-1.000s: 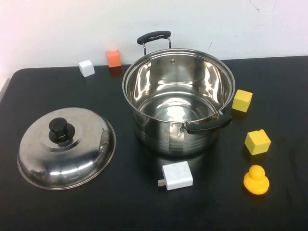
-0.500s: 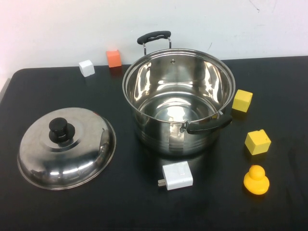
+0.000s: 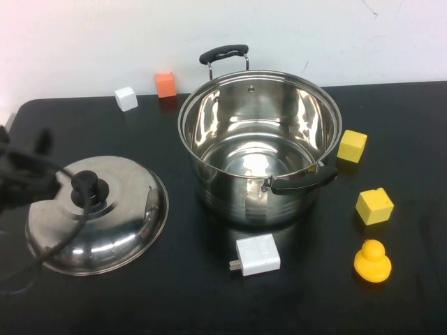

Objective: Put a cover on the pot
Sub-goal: Pick up the pot lid

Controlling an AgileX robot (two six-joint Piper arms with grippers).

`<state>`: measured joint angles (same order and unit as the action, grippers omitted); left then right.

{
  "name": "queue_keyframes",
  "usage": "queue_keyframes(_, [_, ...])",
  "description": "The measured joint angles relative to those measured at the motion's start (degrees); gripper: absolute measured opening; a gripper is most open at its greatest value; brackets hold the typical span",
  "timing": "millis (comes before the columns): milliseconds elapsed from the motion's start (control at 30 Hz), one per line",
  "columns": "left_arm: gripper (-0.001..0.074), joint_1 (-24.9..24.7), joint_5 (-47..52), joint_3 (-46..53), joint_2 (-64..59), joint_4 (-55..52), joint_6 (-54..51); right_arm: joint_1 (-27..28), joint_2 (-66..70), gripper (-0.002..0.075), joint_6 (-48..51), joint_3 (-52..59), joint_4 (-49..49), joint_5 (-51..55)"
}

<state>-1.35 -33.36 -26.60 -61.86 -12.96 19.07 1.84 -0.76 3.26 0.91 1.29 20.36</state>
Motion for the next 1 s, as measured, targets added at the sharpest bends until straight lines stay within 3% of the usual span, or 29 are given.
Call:
queue_keyframes(67, [0.0539,0.00,-0.54,-1.41,-4.30,-2.45,1.19,0.00,0.00,-0.0002,0.00,0.00,0.00,0.00])
queue_keyframes(167, [0.0622,0.00,-0.54,-4.00,-10.12,-5.68,2.61,0.00,0.00,-0.0002,0.00,0.00,0.00,0.00])
queue_keyframes(533, [0.0641,0.00,-0.54,-7.65,-26.61,-9.87,3.13,0.00,0.00,-0.0002,0.00,0.00,0.00,0.00])
queue_keyframes(667, [0.0582,0.00,-0.54,-7.65,-29.20,-9.87,2.90,0.00,0.00,-0.0002,0.00,0.00,0.00,0.00])
queue_keyframes(800, [0.0351,0.08,-1.20,-7.77,-29.89,-9.73,1.95,0.00,0.00,-0.0002,0.00,0.00,0.00,0.00])
queue_keyframes(833, [0.0328,0.08,-1.25,-7.78,-29.89,-9.73,1.86,0.00,0.00,-0.0002,0.00,0.00,0.00,0.00])
queue_keyframes(1000, [0.0333,0.08,-0.79,-7.78,-29.47,-9.43,1.52,0.00,0.00,-0.0002,0.00,0.00,0.00,0.00])
